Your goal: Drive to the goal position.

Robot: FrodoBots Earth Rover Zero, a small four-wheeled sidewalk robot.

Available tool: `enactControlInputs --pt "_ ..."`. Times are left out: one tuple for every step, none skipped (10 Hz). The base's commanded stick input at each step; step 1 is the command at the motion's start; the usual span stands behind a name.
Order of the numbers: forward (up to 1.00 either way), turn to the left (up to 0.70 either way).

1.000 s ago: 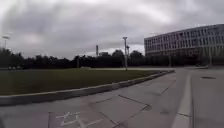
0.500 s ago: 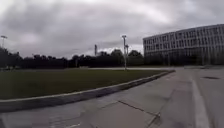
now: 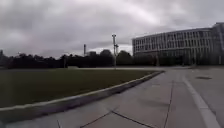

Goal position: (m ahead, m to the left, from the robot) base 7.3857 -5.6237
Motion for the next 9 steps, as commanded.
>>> enactControlInputs --pt "0.7 -0.33" --pt "0.7 -0.33" --pt "0.7 -0.33" --pt "0.7 -0.33" --pt "0.7 -0.33" --pt "0.7 -0.33" --pt "0.7 -0.29" --pt "0.7 -0.04" --pt "0.7 0.0"
